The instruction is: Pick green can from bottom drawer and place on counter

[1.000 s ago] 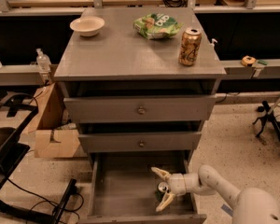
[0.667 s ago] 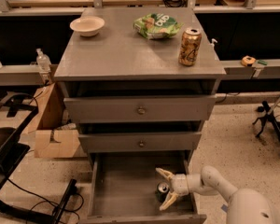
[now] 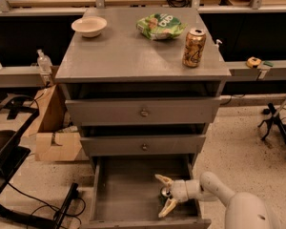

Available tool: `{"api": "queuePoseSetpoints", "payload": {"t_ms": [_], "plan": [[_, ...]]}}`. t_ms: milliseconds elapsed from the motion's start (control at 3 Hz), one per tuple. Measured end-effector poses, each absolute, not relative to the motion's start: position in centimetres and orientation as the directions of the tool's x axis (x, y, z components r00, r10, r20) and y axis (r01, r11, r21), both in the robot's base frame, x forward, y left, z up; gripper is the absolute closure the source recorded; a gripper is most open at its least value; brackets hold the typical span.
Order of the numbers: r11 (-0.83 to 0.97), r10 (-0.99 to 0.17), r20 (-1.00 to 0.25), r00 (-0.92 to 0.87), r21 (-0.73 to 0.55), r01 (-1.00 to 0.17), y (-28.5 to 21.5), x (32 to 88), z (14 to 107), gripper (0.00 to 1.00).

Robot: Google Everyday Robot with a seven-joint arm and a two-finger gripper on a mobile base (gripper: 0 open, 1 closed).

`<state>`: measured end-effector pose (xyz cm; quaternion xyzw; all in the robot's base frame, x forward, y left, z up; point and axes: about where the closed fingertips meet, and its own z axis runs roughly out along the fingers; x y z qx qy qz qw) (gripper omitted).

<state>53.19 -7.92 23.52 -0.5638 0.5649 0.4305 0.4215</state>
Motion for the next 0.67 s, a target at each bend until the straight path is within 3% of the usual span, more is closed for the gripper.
{"api": "queuePoseSetpoints", "payload": {"t_ms": [667], "plan": [[0.008,-0.355,-0.933,-0.059,0.061,-0.998,-9.8,53.6,20.9,0.0]]}}
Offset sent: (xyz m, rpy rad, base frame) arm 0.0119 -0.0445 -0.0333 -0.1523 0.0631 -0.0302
